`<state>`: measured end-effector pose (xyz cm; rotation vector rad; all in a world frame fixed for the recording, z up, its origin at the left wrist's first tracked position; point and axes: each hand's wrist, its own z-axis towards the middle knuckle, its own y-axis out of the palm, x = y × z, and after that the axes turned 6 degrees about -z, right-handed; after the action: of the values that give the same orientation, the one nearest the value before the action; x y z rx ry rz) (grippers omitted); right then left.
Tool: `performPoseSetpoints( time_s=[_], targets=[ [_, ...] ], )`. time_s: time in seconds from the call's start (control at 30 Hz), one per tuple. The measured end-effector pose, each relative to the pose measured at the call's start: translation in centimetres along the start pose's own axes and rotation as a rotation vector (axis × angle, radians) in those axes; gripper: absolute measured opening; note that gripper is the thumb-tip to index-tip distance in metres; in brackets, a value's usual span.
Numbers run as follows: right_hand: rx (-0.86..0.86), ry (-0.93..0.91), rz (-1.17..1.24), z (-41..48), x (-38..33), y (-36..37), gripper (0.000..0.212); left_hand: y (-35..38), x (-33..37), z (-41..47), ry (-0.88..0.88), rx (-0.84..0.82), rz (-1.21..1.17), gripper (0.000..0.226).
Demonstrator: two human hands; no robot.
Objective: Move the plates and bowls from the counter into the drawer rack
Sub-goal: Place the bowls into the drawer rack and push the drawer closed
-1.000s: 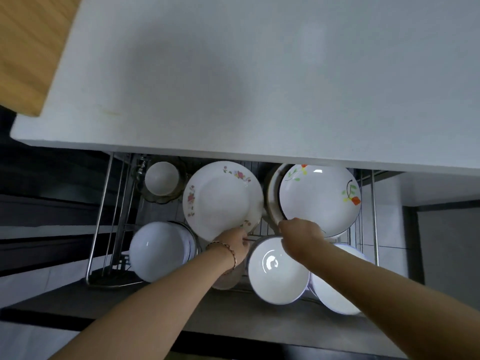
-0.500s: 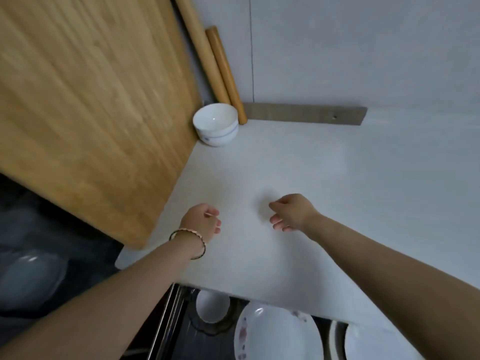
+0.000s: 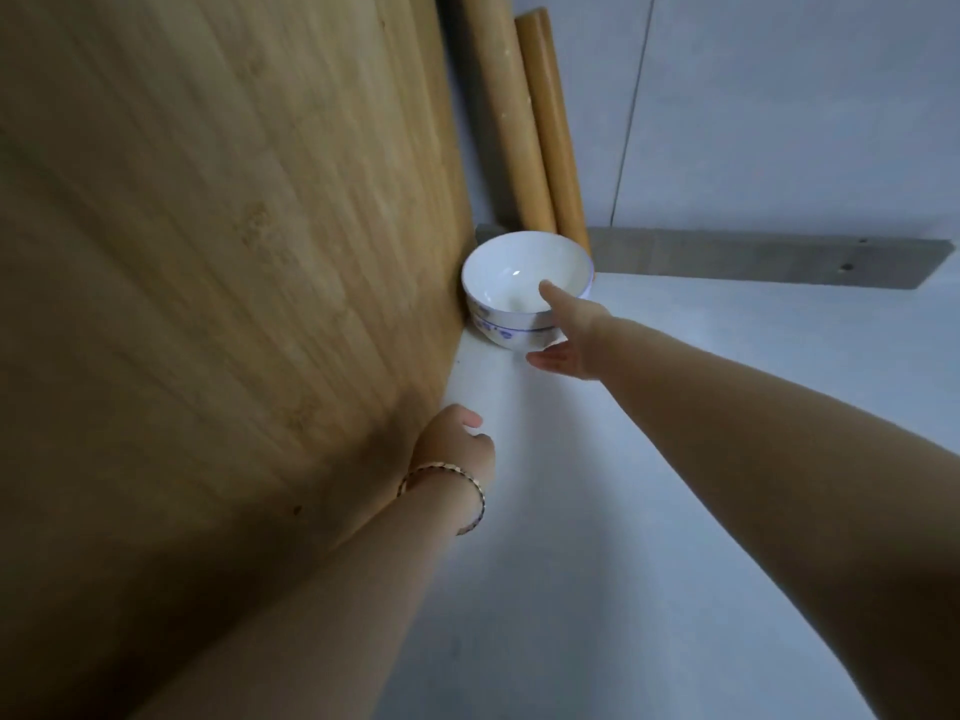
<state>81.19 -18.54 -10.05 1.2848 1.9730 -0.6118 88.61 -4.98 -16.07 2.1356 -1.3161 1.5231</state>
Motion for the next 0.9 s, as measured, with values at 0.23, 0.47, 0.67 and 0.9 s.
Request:
performPoseSetpoints(
  time_s=[0.23,0.47,0.67,0.9],
  targets=[
    [0.075,-0.02,0.136,1.2,0.8,1.8,0.046,-1.1,-1.9,0.2,-0.086,-0.017,-0.103,0.027],
    [0.03,0.023,0.139,-5.0,6.7,-3.9,0.024,-0.1,0.5,-4.9,-0.136,-0.062,-0.233,0.015],
    [-0.125,0.067,-0.065,-14.8,12.7,-12.2,0.028,1.0,1.5,-15.8,-0.219,-0.336,-0.154,0.047],
    [-0.268,-0.011,-0.377,-28.1,20.0,-21.2,0.025,3.9,-4.3,-30.6,-0.156,-0.272,-0.111,0.044]
  ],
)
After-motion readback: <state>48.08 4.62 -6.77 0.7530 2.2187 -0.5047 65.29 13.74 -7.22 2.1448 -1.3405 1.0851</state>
